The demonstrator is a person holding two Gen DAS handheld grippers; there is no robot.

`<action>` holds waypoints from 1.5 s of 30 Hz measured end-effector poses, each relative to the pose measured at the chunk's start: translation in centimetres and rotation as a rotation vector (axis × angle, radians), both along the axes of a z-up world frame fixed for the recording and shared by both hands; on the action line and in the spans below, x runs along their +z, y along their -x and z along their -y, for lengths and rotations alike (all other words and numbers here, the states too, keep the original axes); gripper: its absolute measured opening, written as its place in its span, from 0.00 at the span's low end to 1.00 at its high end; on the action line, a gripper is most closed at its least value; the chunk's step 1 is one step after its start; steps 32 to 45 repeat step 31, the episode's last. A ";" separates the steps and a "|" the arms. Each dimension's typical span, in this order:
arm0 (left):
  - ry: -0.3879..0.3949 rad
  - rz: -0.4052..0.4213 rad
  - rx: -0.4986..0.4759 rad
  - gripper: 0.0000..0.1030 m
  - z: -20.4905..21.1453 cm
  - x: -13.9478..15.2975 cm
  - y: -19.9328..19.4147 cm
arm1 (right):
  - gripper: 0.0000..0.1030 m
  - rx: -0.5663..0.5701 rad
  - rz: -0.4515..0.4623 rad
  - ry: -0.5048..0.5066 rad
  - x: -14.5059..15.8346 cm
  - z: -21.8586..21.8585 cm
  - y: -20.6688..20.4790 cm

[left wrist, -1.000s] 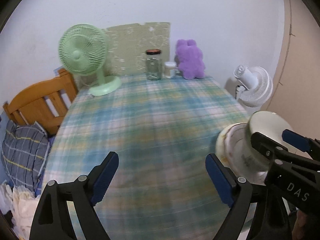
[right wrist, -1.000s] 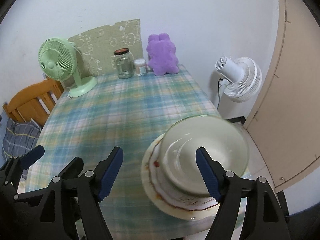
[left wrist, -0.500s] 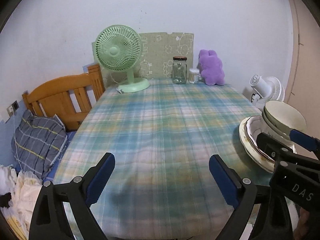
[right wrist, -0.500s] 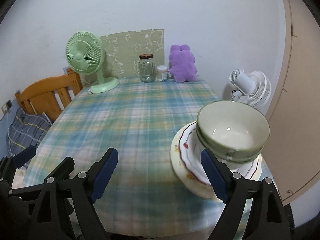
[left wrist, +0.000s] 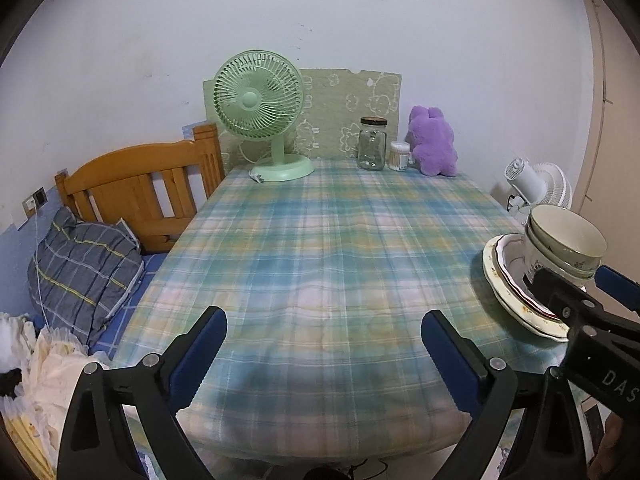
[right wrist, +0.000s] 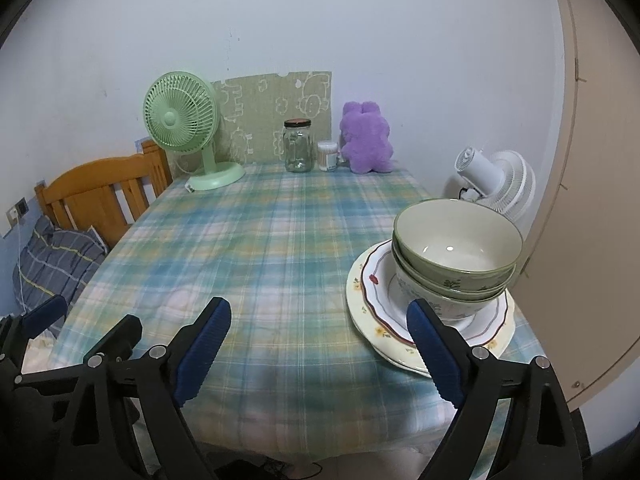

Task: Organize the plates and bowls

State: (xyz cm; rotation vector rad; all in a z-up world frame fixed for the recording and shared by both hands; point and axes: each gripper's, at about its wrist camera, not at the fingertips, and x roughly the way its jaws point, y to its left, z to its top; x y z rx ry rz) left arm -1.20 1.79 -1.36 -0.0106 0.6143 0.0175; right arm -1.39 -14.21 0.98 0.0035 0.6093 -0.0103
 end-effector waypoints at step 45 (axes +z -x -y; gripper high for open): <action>0.027 -0.002 -0.022 0.98 0.0 1.0 1.1 | 0.90 -0.029 -0.019 0.021 0.5 0.5 1.6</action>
